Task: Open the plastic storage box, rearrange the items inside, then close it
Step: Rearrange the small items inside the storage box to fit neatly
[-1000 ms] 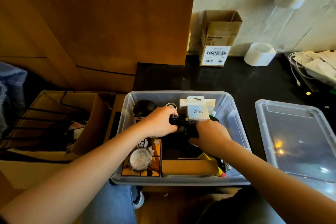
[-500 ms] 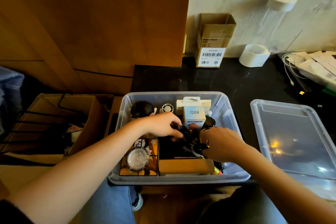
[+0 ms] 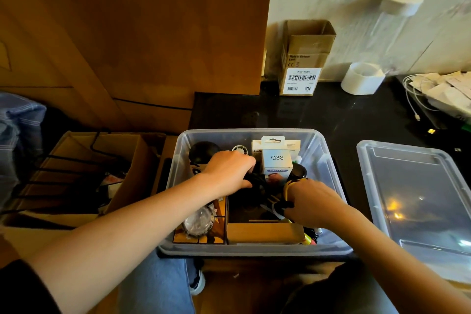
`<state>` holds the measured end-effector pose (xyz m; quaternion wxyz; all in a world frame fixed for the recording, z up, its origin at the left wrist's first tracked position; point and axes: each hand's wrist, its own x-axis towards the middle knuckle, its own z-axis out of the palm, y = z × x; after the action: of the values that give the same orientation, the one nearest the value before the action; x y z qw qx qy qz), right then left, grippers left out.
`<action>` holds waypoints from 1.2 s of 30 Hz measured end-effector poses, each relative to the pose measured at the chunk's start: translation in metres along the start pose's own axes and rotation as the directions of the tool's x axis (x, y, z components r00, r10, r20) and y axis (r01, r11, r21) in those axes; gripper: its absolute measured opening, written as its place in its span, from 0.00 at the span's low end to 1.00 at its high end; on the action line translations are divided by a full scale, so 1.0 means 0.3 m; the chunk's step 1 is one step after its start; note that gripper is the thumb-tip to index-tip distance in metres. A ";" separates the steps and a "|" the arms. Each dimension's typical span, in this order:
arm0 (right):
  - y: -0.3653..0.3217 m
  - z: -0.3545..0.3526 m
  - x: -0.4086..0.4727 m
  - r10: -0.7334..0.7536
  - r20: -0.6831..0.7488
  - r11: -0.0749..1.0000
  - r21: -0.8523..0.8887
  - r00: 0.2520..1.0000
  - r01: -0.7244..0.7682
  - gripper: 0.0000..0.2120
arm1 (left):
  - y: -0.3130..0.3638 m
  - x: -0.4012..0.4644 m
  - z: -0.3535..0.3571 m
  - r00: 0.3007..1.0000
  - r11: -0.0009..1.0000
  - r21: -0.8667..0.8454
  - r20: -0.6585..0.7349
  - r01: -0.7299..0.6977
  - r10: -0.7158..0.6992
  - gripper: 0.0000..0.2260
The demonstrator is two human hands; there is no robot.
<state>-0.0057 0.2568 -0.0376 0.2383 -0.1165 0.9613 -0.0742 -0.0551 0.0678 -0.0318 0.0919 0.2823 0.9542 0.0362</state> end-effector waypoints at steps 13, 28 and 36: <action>-0.006 -0.006 -0.020 0.006 -0.006 1.000 0.029 1.000 -0.005 0.13 | 0.017 -0.001 0.011 0.991 0.982 -0.160 0.101 0.098 -0.082 0.09; -0.006 -0.039 -0.054 0.010 -0.036 0.988 0.158 0.999 -0.004 0.10 | 0.036 0.008 -0.023 0.994 0.993 -0.044 0.024 0.109 -0.108 0.13; -0.005 -0.123 -0.080 -0.040 -0.145 0.873 0.477 0.989 0.105 0.08 | 0.080 -0.086 -0.082 0.983 0.789 -0.614 0.128 -0.023 0.128 0.19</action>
<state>-0.0023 0.2649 0.0055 0.1936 -0.0843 0.9207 -0.3282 -0.0260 0.0734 -0.0007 0.2542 0.2775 0.8686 0.3224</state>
